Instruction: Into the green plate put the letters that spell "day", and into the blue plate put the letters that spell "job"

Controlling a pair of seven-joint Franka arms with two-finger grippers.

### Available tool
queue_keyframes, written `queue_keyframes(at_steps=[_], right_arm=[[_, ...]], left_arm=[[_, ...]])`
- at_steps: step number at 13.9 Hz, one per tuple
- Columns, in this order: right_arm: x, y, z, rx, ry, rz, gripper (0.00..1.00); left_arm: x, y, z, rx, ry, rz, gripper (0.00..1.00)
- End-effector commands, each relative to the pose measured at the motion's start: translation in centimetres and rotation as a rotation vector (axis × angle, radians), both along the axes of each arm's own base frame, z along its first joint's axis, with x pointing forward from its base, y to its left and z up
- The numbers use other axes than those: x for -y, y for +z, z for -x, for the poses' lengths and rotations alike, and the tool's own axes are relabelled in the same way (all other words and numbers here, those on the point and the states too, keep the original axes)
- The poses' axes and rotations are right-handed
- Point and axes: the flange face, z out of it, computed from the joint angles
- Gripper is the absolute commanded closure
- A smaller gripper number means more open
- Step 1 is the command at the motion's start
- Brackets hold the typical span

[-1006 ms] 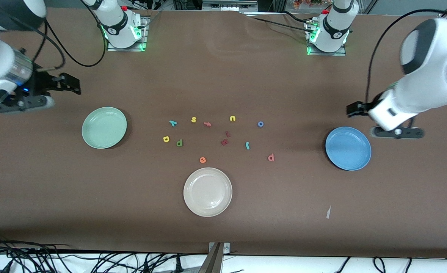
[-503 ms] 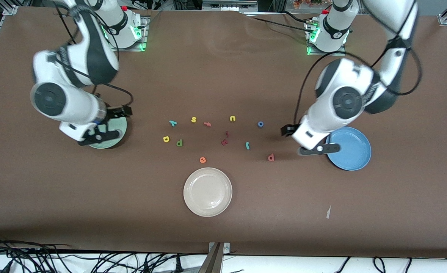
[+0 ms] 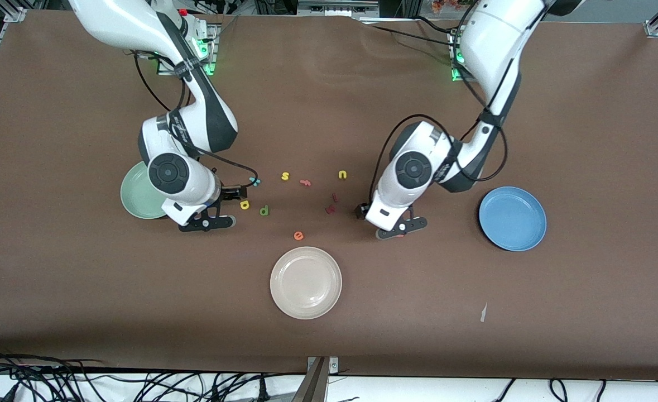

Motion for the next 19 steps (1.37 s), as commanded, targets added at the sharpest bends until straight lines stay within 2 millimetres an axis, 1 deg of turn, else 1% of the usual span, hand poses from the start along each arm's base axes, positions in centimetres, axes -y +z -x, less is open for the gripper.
queue_keyframes(at_steps=[1,2,3,4,5,7,8,9,11,12,13,15,17,18,19], right_arm=[[-1.7,-1.7,0.2,0.010,-0.005,-0.015,0.33],[-1.6,-2.8,0.6,0.000,-0.004,-0.010,0.33],[-1.4,-3.7,1.0,-0.001,-0.006,-0.008,0.33],[-1.3,-4.4,1.4,0.002,-0.004,-0.009,0.33],[-1.3,-5.0,1.7,0.010,-0.004,-0.010,0.33],[-1.3,-6.8,2.1,0.024,-0.002,-0.012,0.33],[-1.3,-7.4,2.2,0.022,-0.003,-0.010,0.33],[-1.3,-7.5,2.3,0.020,-0.003,-0.010,0.33],[-1.3,-7.9,2.3,0.019,-0.001,-0.008,0.33],[-1.4,-8.4,2.3,0.024,0.000,-0.009,0.33],[-1.4,-8.7,2.3,0.026,-0.001,-0.011,0.33],[-1.7,-8.9,2.4,0.025,0.002,-0.011,0.33],[-2.0,-9.2,2.6,0.023,0.006,-0.010,0.33],[-2.0,-9.3,2.6,0.026,0.007,-0.012,0.33],[-2.1,-9.3,2.6,0.027,0.008,-0.013,0.36]], left_arm=[[1.6,-2.1,-0.3,0.013,0.050,0.005,0.07],[2.1,-3.2,-0.1,0.023,0.067,0.010,0.10],[2.3,-3.9,-0.1,0.026,0.076,0.011,0.12],[2.4,-4.0,-0.2,0.031,0.077,0.012,0.17],[2.5,-4.5,-0.1,0.024,0.075,0.009,0.24],[3.6,-5.2,0.6,0.023,0.059,0.002,0.30],[3.7,-5.2,0.6,0.026,0.058,-0.004,0.38],[3.7,-5.2,0.7,0.027,0.058,-0.005,0.49],[3.7,-5.2,0.6,0.035,0.046,-0.015,0.81],[3.8,-5.3,0.7,0.042,0.033,-0.025,0.94],[3.7,-5.4,0.7,0.045,0.027,-0.032,1.00],[3.4,-5.2,0.5,0.046,0.021,-0.039,1.00],[2.4,-3.2,-0.5,0.032,0.022,-0.052,1.00],[0.8,-1.7,-1.7,-0.001,0.007,-0.078,1.00],[-1.1,-0.6,-2.5,-0.056,-0.037,-0.100,1.00]])
